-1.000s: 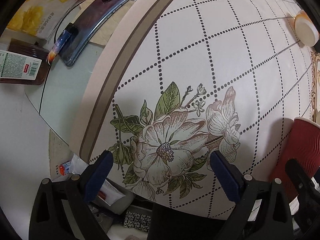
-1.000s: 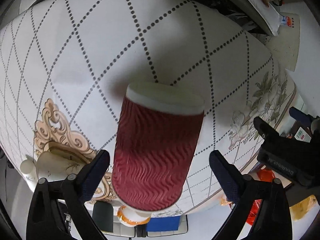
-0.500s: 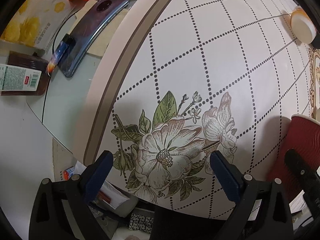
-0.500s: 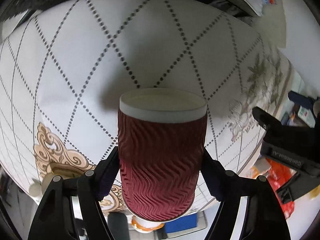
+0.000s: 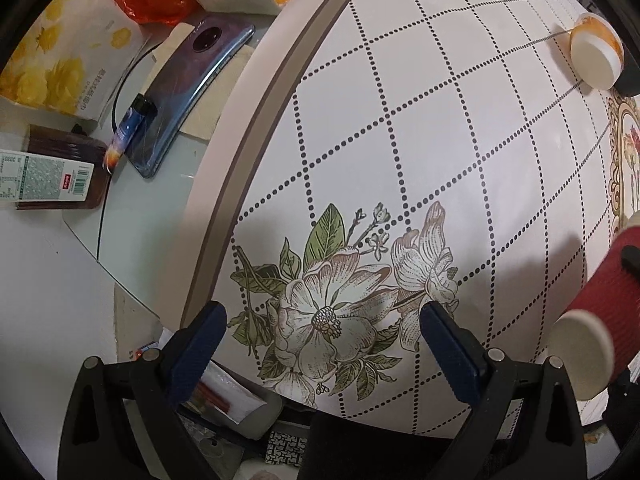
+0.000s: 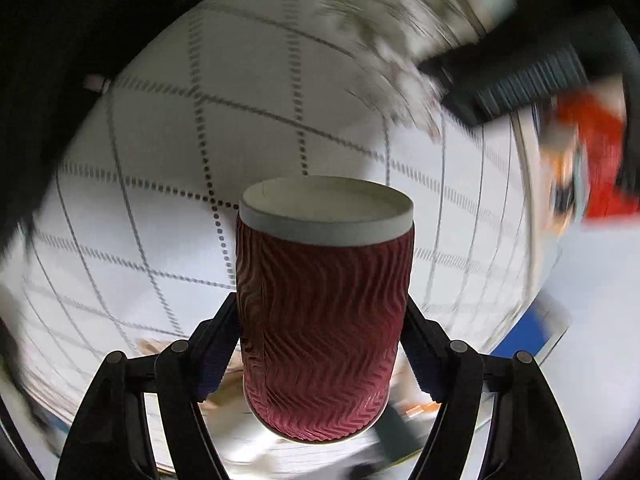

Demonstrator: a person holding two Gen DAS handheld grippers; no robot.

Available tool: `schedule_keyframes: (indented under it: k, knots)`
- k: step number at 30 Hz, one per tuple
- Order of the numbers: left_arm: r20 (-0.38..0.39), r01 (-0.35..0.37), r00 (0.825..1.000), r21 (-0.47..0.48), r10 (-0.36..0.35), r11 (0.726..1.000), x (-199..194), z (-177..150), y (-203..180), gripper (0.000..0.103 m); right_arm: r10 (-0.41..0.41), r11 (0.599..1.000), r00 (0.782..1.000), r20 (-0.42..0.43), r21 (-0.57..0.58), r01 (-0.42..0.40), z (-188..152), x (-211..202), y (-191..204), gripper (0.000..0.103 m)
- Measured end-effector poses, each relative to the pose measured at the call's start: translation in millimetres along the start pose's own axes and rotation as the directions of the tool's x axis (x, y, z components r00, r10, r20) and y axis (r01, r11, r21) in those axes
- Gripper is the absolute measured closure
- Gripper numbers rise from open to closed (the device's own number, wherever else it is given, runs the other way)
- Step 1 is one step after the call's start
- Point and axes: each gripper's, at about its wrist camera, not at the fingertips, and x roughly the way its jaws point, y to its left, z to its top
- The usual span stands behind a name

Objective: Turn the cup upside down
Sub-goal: 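Lift the red cup with the right tool and rotate it rim-down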

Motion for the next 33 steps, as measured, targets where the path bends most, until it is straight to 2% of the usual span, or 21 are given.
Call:
schedule_keyframes:
  k: [2, 5, 8, 11, 15, 20, 21, 23, 33]
  knots:
    - [0.008, -0.008, 1.000, 0.010, 0.008, 1.000, -4, 3, -3, 0.004, 0.039, 0.994, 0.999, -0.011, 0.105, -0.037, -3, 0, -11, 0.026]
    - [0.021, -0.017, 1.000, 0.024, 0.016, 1.000, -10, 5, -9, 0.004, 0.110, 0.964, 0.994, -0.022, 0.246, -0.101, -12, 3, -17, 0.026]
    - [0.032, -0.020, 0.999, 0.037, 0.019, 0.999, -16, 6, -15, 0.004, 0.182, 0.915, 0.983, -0.025, 0.372, -0.160, -24, 10, -11, 0.026]
    - [0.045, -0.021, 0.999, 0.052, 0.019, 0.998, -21, 5, -21, 0.004, 0.258, 0.844, 0.966, -0.016, 0.490, -0.218, -30, 16, -4, 0.026]
    - [0.052, -0.023, 0.998, 0.071, 0.020, 0.997, -30, 5, -31, 0.004, 0.381, 0.701, 0.925, 0.011, 0.649, -0.296, -45, 27, -2, 0.026]
    - [0.054, -0.024, 0.998, 0.089, 0.019, 0.996, -29, -1, -44, 0.004, 0.525, 0.486, 0.847, 0.081, 0.789, -0.376, -70, 41, 12, 0.026]
    - [0.054, -0.024, 0.998, 0.093, 0.019, 0.995, -28, -1, -45, 0.004, 0.552, 0.430, 0.827, 0.105, 0.814, -0.390, -76, 45, 14, 0.026]
    - [0.052, -0.025, 0.998, 0.101, 0.020, 0.995, -28, -1, -49, 0.004, 0.586, 0.349, 0.797, 0.143, 0.843, -0.409, -83, 52, 18, 0.026]
    - [0.046, -0.030, 0.999, 0.121, 0.024, 0.992, -28, -1, -67, 0.004, 0.669, 0.050, 0.688, 0.282, 0.906, -0.420, -124, 87, 24, 0.024]
